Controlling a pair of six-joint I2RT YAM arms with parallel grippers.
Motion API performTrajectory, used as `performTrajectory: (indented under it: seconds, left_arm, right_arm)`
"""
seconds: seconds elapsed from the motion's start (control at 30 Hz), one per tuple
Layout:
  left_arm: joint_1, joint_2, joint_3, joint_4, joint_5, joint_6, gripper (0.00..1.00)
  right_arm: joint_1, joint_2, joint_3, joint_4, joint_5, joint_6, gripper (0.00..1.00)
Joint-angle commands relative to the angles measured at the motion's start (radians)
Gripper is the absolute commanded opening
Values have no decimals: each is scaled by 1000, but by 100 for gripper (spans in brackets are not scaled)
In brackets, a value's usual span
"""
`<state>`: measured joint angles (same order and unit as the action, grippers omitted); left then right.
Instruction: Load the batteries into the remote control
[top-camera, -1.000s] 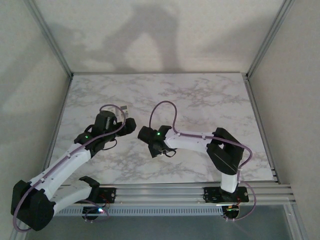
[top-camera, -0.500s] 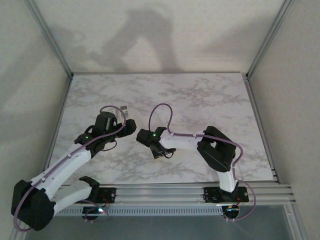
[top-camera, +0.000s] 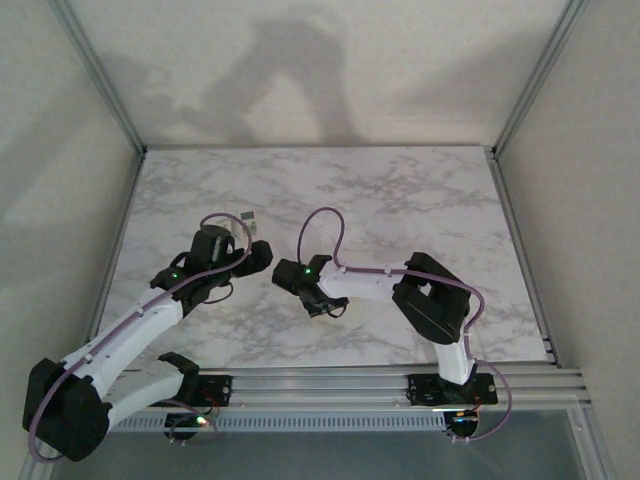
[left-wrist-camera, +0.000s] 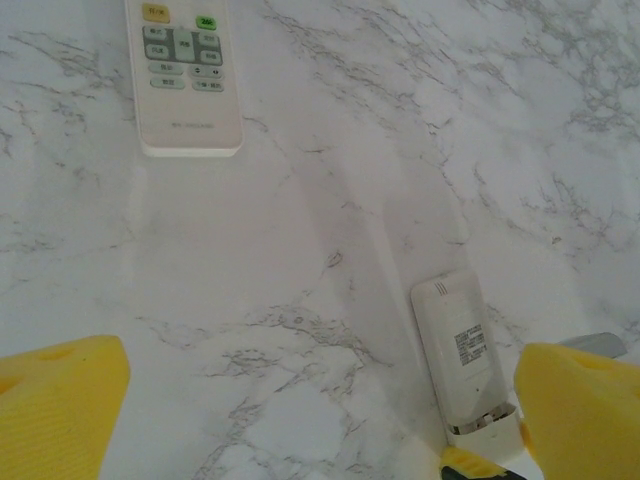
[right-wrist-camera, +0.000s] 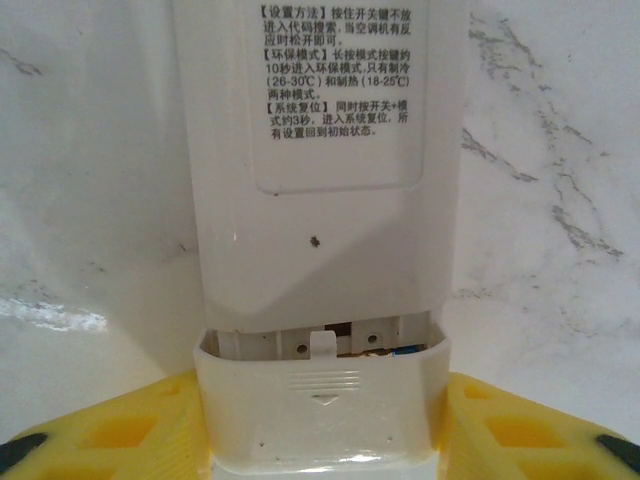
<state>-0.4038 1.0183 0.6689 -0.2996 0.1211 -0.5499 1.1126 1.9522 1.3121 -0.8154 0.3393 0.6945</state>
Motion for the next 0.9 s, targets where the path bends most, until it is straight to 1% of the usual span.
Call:
performTrajectory:
  seconds: [0.0, 0.17, 0.5, 0.7, 0.87]
  left_arm:
    - [10, 9, -11, 5, 18, 7, 99]
    - [9, 12, -15, 14, 27, 5, 99]
    - [9, 17, -7, 14, 31, 10, 99]
    - [10, 22, -8, 17, 36, 8, 99]
    - [9, 28, -8, 23, 34, 11, 99]
  right_arm:
    - [9, -46, -25, 21, -16, -7, 50]
    - [5, -80, -18, 17, -37, -27, 51]
    - [-28, -75, -34, 30, -62, -22, 52]
    - [-42, -77, -45, 22, -52, -15, 53]
    - [-52, -82, -59, 41, -77, -26, 54]
